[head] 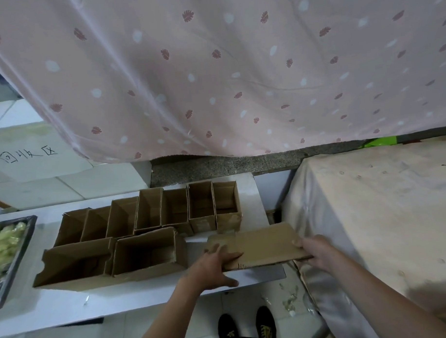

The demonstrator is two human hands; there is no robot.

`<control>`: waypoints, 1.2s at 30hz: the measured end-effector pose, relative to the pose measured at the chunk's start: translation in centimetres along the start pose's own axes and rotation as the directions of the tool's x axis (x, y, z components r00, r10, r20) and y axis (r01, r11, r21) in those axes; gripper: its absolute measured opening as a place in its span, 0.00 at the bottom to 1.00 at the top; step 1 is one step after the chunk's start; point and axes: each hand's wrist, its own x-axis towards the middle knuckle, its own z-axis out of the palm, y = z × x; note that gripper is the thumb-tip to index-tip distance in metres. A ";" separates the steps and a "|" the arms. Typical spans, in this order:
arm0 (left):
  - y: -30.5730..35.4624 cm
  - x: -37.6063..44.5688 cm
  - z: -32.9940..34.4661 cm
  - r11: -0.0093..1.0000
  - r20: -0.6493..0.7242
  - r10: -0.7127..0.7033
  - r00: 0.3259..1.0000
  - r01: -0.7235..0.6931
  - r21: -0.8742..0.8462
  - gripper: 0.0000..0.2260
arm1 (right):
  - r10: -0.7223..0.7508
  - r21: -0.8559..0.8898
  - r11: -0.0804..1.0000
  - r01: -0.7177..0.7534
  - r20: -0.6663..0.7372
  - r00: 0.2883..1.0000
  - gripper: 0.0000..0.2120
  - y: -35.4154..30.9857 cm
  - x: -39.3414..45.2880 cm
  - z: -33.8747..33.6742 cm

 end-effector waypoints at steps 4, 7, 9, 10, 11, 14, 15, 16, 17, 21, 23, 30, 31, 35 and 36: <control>0.1 0.6 2.2 0.993 -0.002 -0.066 0.998 0.066 0.094 0.28 | 0.123 -0.064 0.991 -0.120 0.043 0.992 0.12 2.2 2.0 0.4; -0.8 0.9 3.9 0.980 0.008 -0.098 0.995 0.095 0.173 0.30 | 0.169 -0.131 0.978 -0.162 0.047 0.984 0.14 3.3 3.0 1.3; -1.5 1.2 5.3 0.972 0.010 -0.121 0.993 0.117 0.202 0.31 | 0.125 -0.215 0.969 -0.124 -0.008 0.992 0.21 3.7 3.9 2.3; -1.9 1.4 5.8 0.969 0.011 -0.134 0.991 0.129 0.213 0.31 | 0.073 -0.321 0.943 -0.085 -0.052 0.996 0.26 3.9 4.3 2.9; -2.2 1.6 6.3 0.966 0.013 -0.149 0.989 0.143 0.216 0.33 | 0.016 -0.446 0.894 -0.049 -0.078 0.997 0.31 4.1 4.6 3.5; -2.7 2.3 7.6 0.956 0.014 -0.191 0.981 0.183 0.230 0.38 | -0.076 -0.617 0.787 -0.001 -0.099 0.992 0.32 5.0 5.7 5.1; -2.9 2.7 8.1 0.952 0.013 -0.200 0.980 0.191 0.241 0.39 | -0.074 -0.619 0.785 -0.001 -0.095 0.993 0.30 5.4 6.2 5.6; -3.1 3.2 8.6 0.948 0.010 -0.207 0.978 0.198 0.249 0.41 | -0.064 -0.619 0.785 -0.002 -0.085 0.994 0.30 5.7 6.7 6.0; -3.3 3.8 9.1 0.944 0.003 -0.214 0.977 0.207 0.257 0.42 | -0.053 -0.620 0.785 -0.007 -0.077 0.996 0.30 6.0 7.2 6.4; -4.5 6.4 10.9 0.942 -0.006 -0.232 0.973 0.227 0.247 0.46 | -0.124 -0.736 0.677 0.014 -0.096 0.988 0.32 7.2 9.1 8.1; -5.0 7.5 11.5 0.945 -0.032 -0.234 0.972 0.235 0.227 0.47 | -0.219 -0.843 0.538 0.021 -0.116 0.969 0.31 7.7 9.6 8.8; -6.5 11.7 12.1 0.935 -0.294 -0.281 0.914 0.329 0.130 0.30 | -0.684 -0.975 0.107 0.196 0.071 0.726 0.30 9.7 10.4 11.4; -6.7 12.5 12.0 0.941 -0.315 -0.270 0.910 0.318 0.112 0.29 | -0.726 -0.966 0.064 0.252 0.128 0.676 0.30 9.8 10.8 12.0; -7.5 15.5 12.0 0.970 -0.381 -0.190 0.905 0.233 0.070 0.29 | -0.657 -0.910 -0.115 0.399 0.371 0.656 0.31 9.1 12.9 14.6; -7.7 15.9 12.1 0.970 -0.407 -0.179 0.896 0.231 0.082 0.29 | -0.629 -0.895 -0.159 0.417 0.417 0.656 0.31 9.2 13.6 14.9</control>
